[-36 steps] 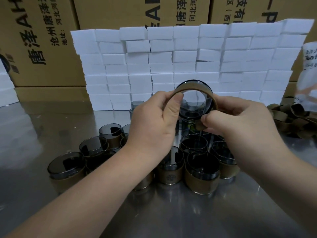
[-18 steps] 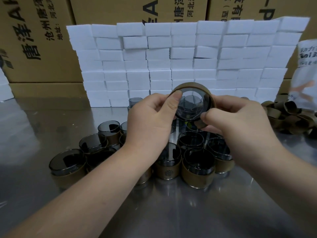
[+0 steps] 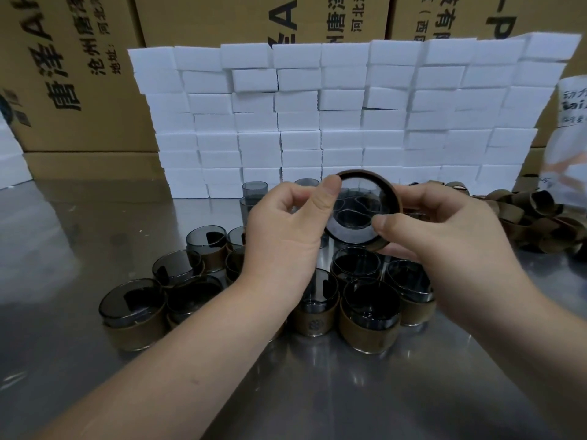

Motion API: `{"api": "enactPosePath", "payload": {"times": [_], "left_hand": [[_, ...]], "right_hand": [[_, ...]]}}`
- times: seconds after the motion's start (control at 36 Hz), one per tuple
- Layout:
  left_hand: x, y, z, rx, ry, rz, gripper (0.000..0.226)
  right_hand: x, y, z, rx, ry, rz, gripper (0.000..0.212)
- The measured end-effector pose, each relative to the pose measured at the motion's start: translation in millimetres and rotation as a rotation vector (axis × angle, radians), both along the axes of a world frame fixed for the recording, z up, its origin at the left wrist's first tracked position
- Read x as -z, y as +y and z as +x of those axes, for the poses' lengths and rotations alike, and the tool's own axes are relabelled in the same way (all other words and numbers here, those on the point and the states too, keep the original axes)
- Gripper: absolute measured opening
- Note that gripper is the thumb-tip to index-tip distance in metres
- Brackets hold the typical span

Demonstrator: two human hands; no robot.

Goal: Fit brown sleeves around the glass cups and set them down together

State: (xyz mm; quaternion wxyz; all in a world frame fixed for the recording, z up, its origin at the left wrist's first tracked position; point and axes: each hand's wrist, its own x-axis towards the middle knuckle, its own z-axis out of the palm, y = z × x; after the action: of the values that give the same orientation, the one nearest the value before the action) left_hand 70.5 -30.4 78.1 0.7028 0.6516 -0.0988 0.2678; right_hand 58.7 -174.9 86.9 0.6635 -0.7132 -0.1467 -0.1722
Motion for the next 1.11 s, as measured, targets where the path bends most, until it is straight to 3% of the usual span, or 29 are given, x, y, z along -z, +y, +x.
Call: {"api": "enactPosePath", "payload": {"times": [0.14, 0.25, 0.31, 0.42, 0.56, 0.64, 0.69, 0.78, 0.86, 0.94, 1.11], "left_hand": [[1, 0, 1, 0.063, 0.041, -0.028, 0.036], [-1, 0, 0, 0.217, 0.096, -0.027, 0.04], [-3, 0, 0, 0.322, 0.132, -0.005, 0.032], [-8, 3, 0, 0.421, 0.24, -0.043, 0.041], [-11, -2, -4, 0.327, 0.34, -0.051, 0.04], [-12, -6, -5, 0.245, 0.326, -0.025, 0.051], [-12, -8, -5, 0.188, 0.296, -0.016, 0.055], [-11, -11, -7, 0.14, 0.275, -0.018, 0.043], [-11, -11, -8, 0.136, 0.281, 0.005, 0.046], [-12, -11, -9, 0.176, 0.309, 0.05, 0.077], [-12, -12, -9, 0.149, 0.31, 0.047, 0.071]], "right_hand": [[0, 0, 3, -0.007, 0.023, -0.031, 0.045], [2, -1, 3, -0.017, 0.02, -0.06, 0.063], [2, -1, 4, -0.003, 0.001, -0.078, 0.059], [3, -5, 9, 0.005, 0.001, -0.097, 0.041], [5, -3, 7, -0.066, -0.053, -0.145, 0.039], [6, -4, 9, -0.103, -0.067, -0.124, 0.036], [8, -4, 11, -0.142, -0.049, -0.102, 0.043], [13, -2, 15, -0.227, 0.058, -0.085, 0.059], [11, 0, 15, -0.335, 0.101, -0.035, 0.038], [11, -1, 16, -0.368, 0.115, -0.001, 0.038], [12, -1, 16, -0.386, 0.082, 0.002, 0.033]]}}
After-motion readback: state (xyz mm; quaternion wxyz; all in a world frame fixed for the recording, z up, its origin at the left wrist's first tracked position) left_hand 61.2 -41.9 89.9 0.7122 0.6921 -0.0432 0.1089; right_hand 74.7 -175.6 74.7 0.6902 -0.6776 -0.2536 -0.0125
